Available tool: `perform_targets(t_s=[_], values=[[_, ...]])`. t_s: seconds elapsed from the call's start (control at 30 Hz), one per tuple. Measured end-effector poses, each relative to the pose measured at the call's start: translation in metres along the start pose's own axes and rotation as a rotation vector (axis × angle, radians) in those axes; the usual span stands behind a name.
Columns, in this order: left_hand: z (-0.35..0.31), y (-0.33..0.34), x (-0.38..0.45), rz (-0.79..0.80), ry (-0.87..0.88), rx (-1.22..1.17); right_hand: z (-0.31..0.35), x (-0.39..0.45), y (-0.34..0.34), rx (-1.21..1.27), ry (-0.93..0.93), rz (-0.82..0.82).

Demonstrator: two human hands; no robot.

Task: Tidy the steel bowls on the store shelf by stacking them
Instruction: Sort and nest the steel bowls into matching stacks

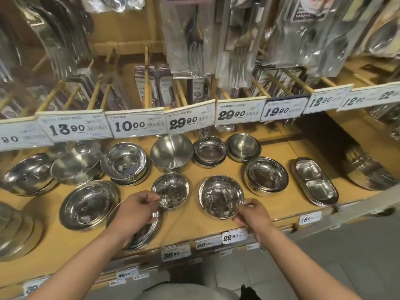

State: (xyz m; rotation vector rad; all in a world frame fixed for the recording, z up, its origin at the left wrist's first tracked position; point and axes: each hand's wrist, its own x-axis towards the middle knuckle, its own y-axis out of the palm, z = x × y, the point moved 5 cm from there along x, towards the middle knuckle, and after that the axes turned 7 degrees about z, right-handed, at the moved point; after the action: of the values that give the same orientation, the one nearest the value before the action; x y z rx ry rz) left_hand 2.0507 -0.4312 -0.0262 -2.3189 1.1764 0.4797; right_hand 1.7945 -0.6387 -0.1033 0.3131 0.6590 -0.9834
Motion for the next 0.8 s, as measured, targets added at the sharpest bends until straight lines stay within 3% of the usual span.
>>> perform_targets(t_s=[0.13, 0.27, 0.4, 0.53, 0.8], values=[[-0.012, 0.022, 0.003, 0.145, -0.002, 0.067, 0.006, -0.006, -0.009, -0.143, -0.095, -0.138], [-0.024, 0.053, 0.008, 0.295, -0.006, 0.138, 0.012, -0.011, -0.041, -0.119, -0.128, -0.345], [-0.028, 0.076, 0.01, 0.322, 0.017, 0.292, 0.016, -0.007, -0.076, -0.132, -0.101, -0.473], [-0.025, 0.107, 0.011, 0.346, 0.006, 0.384, 0.021, 0.013, -0.101, -0.076, -0.04, -0.411], [-0.023, 0.145, 0.032, 0.019, -0.13, 0.306, 0.052, 0.068, -0.136, -0.2, -0.003, -0.132]])
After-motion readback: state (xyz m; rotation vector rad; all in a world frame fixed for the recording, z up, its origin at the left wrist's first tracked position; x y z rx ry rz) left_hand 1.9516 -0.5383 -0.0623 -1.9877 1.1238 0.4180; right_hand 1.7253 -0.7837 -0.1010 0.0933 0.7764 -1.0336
